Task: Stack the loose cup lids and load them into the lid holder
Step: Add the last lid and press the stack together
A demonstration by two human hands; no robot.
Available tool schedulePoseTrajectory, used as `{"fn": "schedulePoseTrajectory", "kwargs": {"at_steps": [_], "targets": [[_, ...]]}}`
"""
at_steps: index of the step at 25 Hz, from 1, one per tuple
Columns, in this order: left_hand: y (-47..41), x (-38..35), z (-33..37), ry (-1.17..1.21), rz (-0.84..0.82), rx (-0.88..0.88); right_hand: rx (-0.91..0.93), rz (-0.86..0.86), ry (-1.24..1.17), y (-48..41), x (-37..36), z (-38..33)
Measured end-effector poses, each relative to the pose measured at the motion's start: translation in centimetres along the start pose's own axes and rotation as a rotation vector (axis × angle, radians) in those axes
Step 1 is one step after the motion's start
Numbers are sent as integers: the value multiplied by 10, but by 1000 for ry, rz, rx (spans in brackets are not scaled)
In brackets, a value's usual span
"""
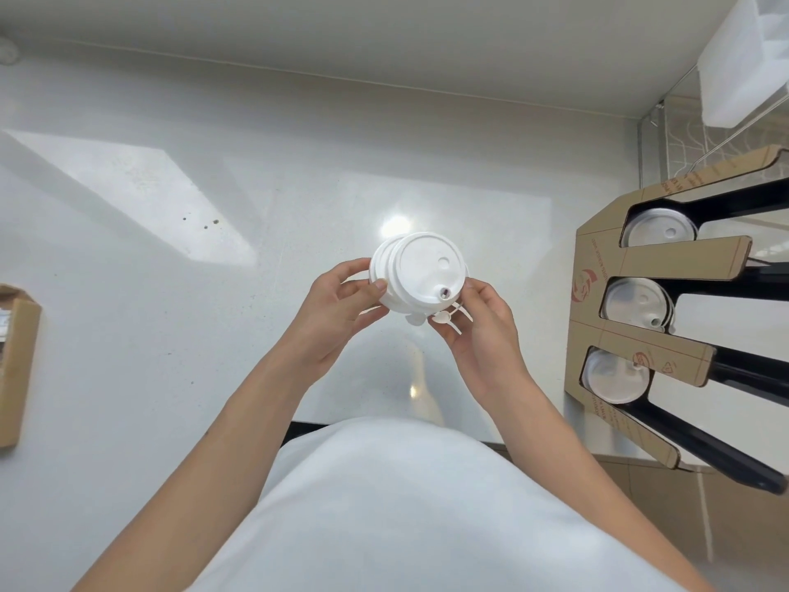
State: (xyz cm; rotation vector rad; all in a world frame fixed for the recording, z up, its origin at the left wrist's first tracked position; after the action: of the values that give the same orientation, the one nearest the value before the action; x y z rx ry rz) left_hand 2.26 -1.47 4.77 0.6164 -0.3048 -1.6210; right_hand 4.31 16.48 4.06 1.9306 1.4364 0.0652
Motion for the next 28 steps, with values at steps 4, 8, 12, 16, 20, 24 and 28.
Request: {"fn": "schedulePoseTrajectory", "kwargs": {"at_steps": [4,8,12,16,20,24,28], "targets": [[-1,-5,3,19,-29,-14,51,-5,14,1,-2,-3],[-3,-6,10,-34,10,-51,110,4,42,0,-6,-5],[-5,-7,11,-45,24,-60,129,34,39,-3,-3,-5],[-8,-8,11,-25,14,-61,166,7,92,-4,-2,-9],[-10,-7,12,-19,24,-74,207,-67,146,-2,-7,-15],[-11,-5,12,-18,55,-88,245,-90,194,-2,-10,-20],[-12,-4,13,-33,72,-102,253,-85,225,-2,-11,-23]]}}
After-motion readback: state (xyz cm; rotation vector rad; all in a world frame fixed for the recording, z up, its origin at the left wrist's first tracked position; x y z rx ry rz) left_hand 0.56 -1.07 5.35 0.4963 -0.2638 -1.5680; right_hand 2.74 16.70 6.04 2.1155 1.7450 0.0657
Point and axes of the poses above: each hand's wrist, its own y-axis away from the middle knuckle, its own x-axis out of the back of the hand, z = x × y, the point moved 8 cm from there along -y, towards the middle knuckle, and after that the axes turned 3 degrees about -y, right-handed, at the moved point
